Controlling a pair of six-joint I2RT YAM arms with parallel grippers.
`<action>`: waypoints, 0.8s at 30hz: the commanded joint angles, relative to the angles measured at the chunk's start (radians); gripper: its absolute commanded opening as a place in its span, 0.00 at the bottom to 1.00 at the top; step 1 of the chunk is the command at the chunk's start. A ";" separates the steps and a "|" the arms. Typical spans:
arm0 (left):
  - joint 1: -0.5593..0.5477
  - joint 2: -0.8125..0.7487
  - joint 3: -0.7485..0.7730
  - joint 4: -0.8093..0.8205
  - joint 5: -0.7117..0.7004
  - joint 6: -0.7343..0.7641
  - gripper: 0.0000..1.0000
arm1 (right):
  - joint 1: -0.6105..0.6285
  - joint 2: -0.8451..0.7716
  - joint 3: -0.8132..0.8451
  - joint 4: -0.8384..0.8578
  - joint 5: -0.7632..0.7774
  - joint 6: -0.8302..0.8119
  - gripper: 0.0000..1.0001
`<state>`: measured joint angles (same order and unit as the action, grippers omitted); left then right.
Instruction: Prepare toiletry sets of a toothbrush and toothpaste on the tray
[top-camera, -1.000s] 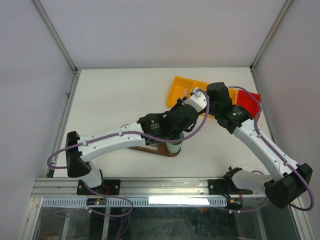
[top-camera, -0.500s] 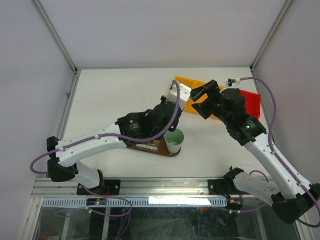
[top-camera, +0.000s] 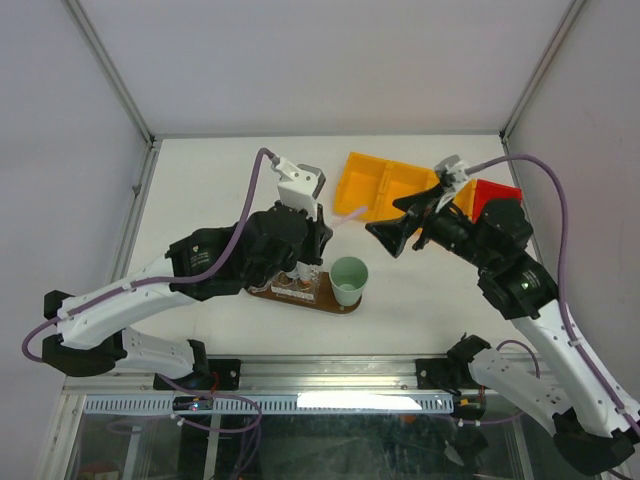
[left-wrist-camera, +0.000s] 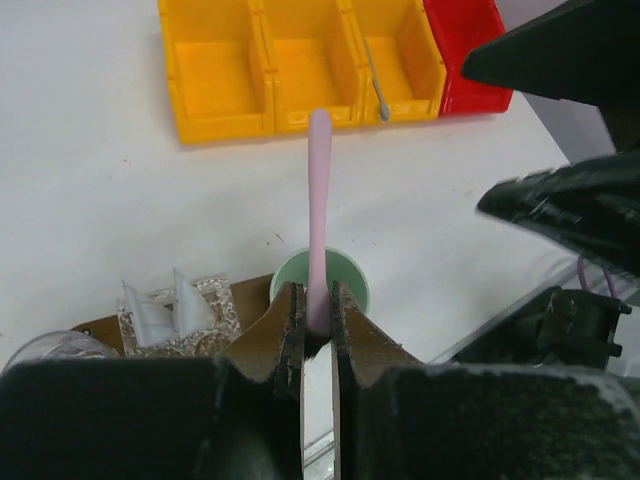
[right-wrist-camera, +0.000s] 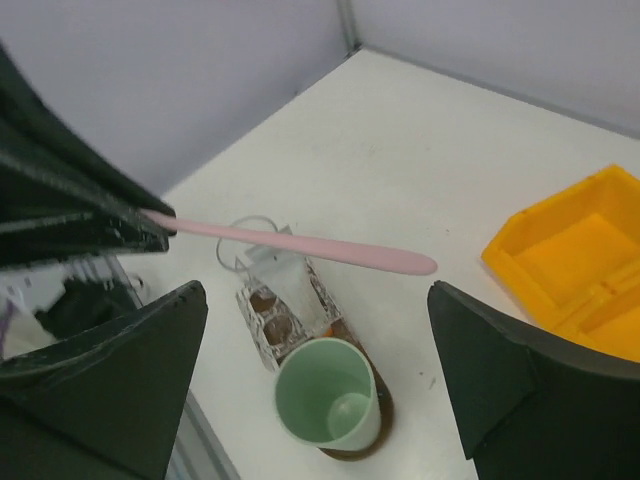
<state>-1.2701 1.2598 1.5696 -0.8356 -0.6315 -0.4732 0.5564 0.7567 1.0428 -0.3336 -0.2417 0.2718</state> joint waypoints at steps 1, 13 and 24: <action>-0.004 -0.024 0.004 -0.058 0.090 -0.093 0.00 | 0.004 0.037 -0.067 0.094 -0.400 -0.398 0.93; -0.001 -0.047 -0.017 -0.074 0.201 -0.123 0.00 | 0.004 0.054 -0.244 0.254 -0.676 -0.781 0.67; 0.001 -0.035 -0.018 -0.076 0.240 -0.130 0.00 | 0.006 0.102 -0.259 0.282 -0.642 -0.856 0.43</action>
<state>-1.2697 1.2411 1.5444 -0.9306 -0.4179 -0.5884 0.5571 0.8387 0.7704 -0.1246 -0.8700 -0.5388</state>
